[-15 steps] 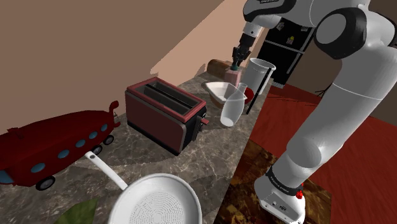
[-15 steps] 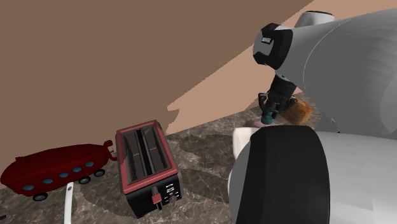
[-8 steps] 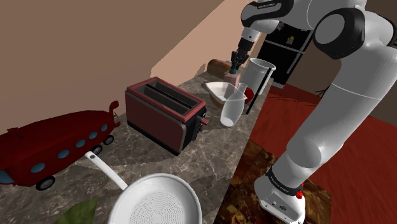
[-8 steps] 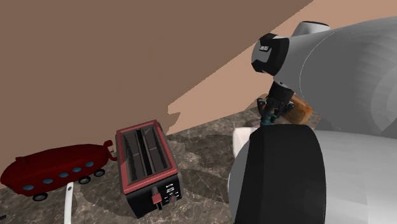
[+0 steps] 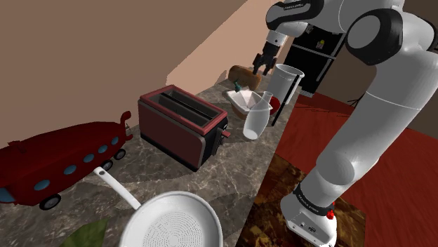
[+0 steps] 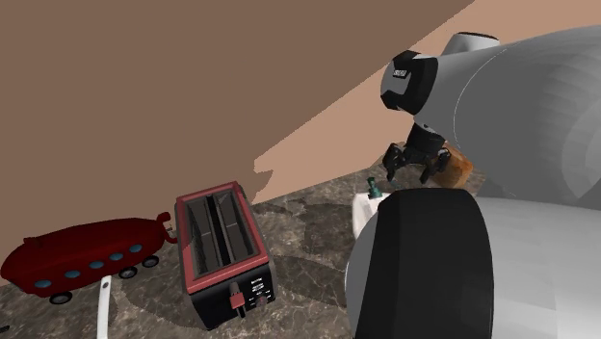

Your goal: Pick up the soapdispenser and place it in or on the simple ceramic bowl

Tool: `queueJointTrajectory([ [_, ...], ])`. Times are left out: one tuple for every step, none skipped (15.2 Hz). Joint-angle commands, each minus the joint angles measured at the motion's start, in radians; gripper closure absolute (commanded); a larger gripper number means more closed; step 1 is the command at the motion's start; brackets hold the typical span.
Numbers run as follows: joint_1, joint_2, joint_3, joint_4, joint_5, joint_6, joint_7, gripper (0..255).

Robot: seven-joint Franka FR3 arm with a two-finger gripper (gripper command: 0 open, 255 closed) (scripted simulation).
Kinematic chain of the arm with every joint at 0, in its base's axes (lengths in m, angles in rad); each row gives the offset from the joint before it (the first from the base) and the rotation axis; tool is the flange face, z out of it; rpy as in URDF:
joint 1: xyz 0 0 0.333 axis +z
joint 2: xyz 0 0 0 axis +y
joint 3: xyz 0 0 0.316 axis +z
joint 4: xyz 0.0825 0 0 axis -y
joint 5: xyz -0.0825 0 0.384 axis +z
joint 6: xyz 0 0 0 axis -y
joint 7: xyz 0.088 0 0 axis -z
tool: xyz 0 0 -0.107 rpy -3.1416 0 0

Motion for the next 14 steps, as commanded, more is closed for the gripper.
queueJointTrajectory([
  [0.000, 0.000, 0.000, 0.000, 0.000, 0.000, 0.000, 0],
  [0.000, 0.000, 0.000, 0.000, 0.000, 0.000, 0.000, 0],
  [-0.002, -0.003, -0.002, 0.030, -0.002, -0.033, 0.002, 0],
  [-0.004, -0.004, -0.003, 0.062, -0.003, -0.066, 0.003, 0],
  [-0.006, -0.003, -0.005, 0.096, -0.004, -0.100, 0.003, 0],
  [-0.008, -0.002, -0.006, 0.124, -0.004, -0.126, 0.004, 0],
  [-0.008, -0.002, -0.006, 0.124, -0.004, -0.126, 0.004, 0],
  [-0.008, -0.002, -0.006, 0.124, -0.004, -0.126, 0.004, 0],
  [-0.008, -0.002, -0.006, 0.124, -0.004, -0.126, 0.004, 0],
  [-0.008, -0.002, -0.006, 0.124, -0.004, -0.126, 0.004, 0],
  [-0.008, -0.002, -0.006, 0.124, -0.004, -0.126, 0.004, 0],
  [-0.008, -0.002, -0.006, 0.124, -0.004, -0.126, 0.004, 0],
  [-0.008, -0.002, -0.006, 0.124, -0.004, -0.126, 0.004, 0],
  [-0.008, -0.002, -0.006, 0.124, -0.004, -0.126, 0.004, 0],
])
